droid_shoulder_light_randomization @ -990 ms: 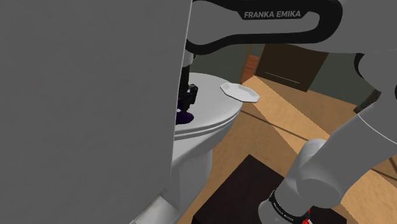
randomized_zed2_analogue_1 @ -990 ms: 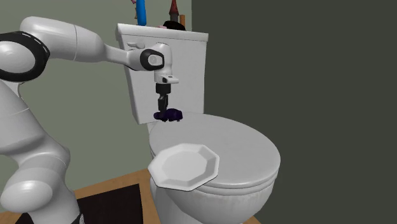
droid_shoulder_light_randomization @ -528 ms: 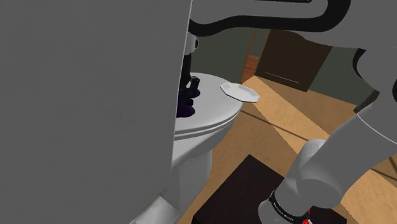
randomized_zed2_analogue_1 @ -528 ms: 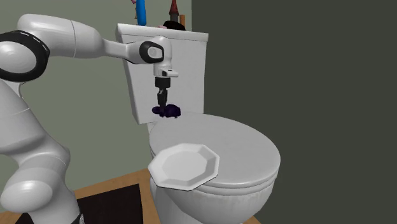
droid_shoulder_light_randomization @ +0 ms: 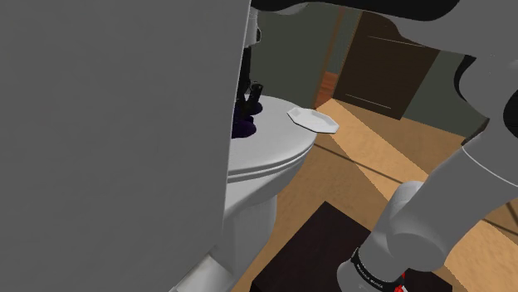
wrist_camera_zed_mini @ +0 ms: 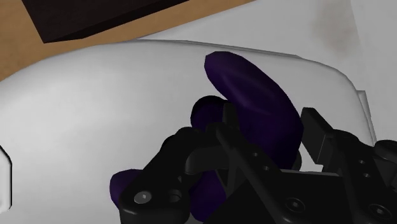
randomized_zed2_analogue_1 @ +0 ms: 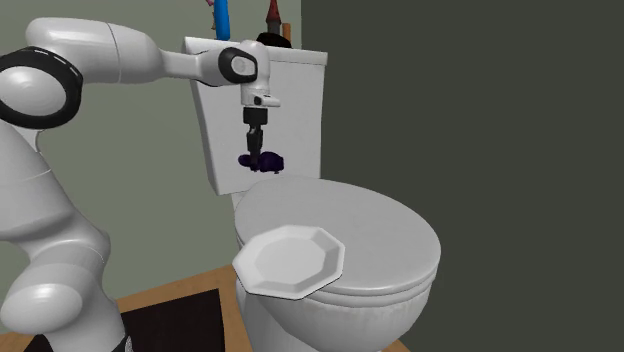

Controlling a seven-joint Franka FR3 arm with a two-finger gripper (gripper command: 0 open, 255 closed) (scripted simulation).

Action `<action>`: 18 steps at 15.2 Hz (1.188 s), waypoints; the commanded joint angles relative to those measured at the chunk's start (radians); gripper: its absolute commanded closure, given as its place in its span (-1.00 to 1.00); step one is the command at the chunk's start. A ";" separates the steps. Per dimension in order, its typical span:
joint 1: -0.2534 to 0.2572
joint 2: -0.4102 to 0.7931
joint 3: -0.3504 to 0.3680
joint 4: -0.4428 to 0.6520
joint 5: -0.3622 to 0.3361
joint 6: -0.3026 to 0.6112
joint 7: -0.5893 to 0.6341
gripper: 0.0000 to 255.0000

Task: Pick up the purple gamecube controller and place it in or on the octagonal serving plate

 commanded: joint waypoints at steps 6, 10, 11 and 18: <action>-0.034 -0.085 -0.069 -0.055 0.004 -0.032 -0.105 1.00; -0.065 -0.157 -0.139 -0.128 -0.006 -0.035 -0.208 1.00; -0.072 -0.172 -0.157 -0.143 -0.011 -0.036 -0.233 1.00; -0.125 -0.248 -0.282 -0.218 -0.061 -0.043 -0.408 1.00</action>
